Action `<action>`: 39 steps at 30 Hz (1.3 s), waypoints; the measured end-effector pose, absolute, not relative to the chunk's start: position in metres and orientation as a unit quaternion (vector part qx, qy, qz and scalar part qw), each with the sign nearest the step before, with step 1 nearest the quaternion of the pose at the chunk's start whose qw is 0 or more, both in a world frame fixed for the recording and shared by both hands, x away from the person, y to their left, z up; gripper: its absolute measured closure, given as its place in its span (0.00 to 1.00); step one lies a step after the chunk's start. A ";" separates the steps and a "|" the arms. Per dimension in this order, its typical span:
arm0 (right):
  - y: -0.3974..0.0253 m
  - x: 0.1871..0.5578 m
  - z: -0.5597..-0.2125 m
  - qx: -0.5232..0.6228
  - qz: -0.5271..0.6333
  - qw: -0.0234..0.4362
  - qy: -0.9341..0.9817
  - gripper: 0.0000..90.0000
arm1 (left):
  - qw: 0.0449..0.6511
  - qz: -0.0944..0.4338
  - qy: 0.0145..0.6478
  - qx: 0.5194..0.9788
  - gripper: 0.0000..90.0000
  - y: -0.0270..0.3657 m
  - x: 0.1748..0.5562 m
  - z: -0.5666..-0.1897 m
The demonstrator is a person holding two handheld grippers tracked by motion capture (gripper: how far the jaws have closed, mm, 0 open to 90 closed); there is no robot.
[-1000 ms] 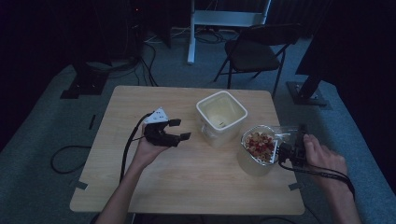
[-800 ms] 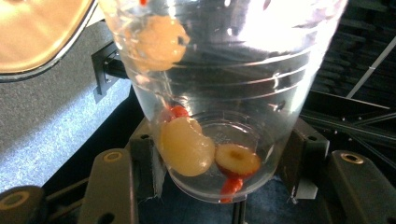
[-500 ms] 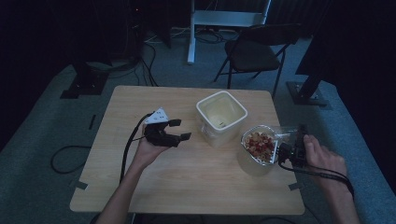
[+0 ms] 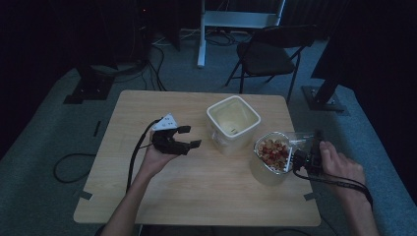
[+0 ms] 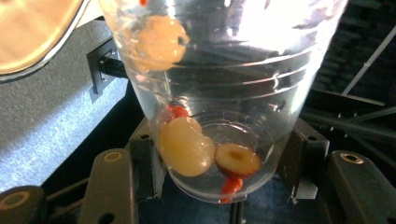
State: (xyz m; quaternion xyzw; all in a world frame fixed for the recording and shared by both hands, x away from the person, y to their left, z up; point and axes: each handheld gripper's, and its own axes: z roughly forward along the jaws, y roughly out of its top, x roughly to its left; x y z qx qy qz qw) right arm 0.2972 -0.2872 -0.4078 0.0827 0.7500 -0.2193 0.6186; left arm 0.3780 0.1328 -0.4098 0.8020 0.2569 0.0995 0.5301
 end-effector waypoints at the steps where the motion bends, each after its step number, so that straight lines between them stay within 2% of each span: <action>1: -0.288 0.297 -0.407 0.087 -0.217 0.619 0.749 0.47 | 0.530 0.099 0.257 0.802 0.30 0.133 0.378 -0.410; 16: -0.291 0.294 -0.408 0.095 -0.211 0.613 0.755 0.47 | 0.528 0.097 0.256 0.804 0.30 0.130 0.379 -0.411; 25: -0.288 0.295 -0.408 0.119 -0.169 0.608 0.767 0.47 | 0.530 0.096 0.257 0.802 0.30 0.130 0.380 -0.412; 37: -0.287 0.306 -0.388 0.218 -0.011 0.573 0.790 0.47 | 0.530 0.097 0.259 0.802 0.30 0.131 0.380 -0.412; 39: -0.287 0.311 -0.383 0.249 0.049 0.549 0.796 0.47 | 0.530 0.097 0.259 0.802 0.30 0.131 0.380 -0.412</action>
